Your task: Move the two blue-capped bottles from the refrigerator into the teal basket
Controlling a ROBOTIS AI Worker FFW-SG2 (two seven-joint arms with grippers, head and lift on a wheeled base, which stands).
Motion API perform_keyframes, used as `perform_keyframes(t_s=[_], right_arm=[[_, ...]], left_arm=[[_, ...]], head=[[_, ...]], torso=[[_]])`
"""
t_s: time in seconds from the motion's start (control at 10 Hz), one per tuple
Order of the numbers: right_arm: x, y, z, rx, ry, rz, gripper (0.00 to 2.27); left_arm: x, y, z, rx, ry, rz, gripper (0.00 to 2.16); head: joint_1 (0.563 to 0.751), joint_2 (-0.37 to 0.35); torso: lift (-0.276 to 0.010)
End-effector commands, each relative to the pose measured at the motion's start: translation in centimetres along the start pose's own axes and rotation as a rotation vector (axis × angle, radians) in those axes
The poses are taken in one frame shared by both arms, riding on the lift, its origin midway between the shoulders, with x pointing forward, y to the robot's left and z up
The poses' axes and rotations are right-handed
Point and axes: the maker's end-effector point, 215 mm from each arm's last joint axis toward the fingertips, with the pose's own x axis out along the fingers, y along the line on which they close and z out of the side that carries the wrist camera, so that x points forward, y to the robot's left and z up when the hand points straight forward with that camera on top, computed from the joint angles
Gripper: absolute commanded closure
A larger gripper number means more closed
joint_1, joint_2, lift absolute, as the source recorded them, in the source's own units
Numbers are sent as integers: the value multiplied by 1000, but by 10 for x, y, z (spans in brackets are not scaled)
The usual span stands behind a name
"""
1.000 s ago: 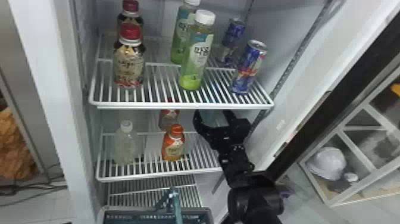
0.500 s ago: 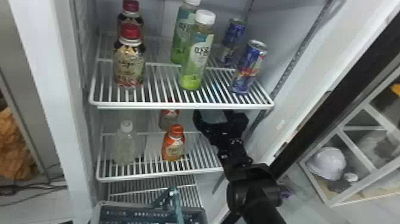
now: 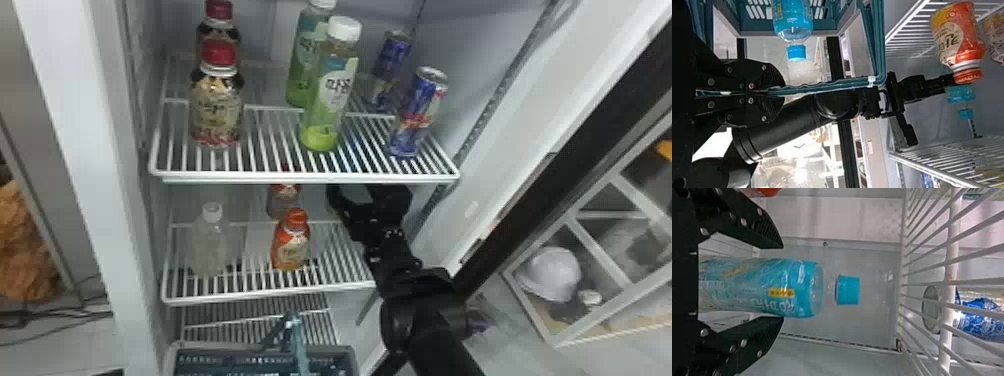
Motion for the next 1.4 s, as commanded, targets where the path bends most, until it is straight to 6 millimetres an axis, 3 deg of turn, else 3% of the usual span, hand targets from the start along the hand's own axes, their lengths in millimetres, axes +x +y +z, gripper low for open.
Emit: perform_keyframes(t_s=[0.0, 0.3, 0.6, 1.0, 1.3], right_arm=[[0, 2, 1, -5, -2, 4, 562], [-6, 0, 0, -13, -17, -5, 616], [-10, 1, 12, -36, -58, -14, 679], [-41, 6, 8, -36, -73, -12, 742], [-80, 7, 8, -26, -74, -11, 742]], left_arm=[[0, 0, -1, -2, 0, 1, 1108], [-1, 1, 0, -5, -3, 1, 1108], [-2, 2, -2, -6, -1, 2, 1108], [-4, 3, -2, -13, -6, 1, 1108], [-4, 4, -2, -14, -9, 3, 1108]], head=[[695, -350], [695, -350], [695, -350], [695, -350], [695, -350]], torso=[[-136], [-136], [-136], [-136], [-136]])
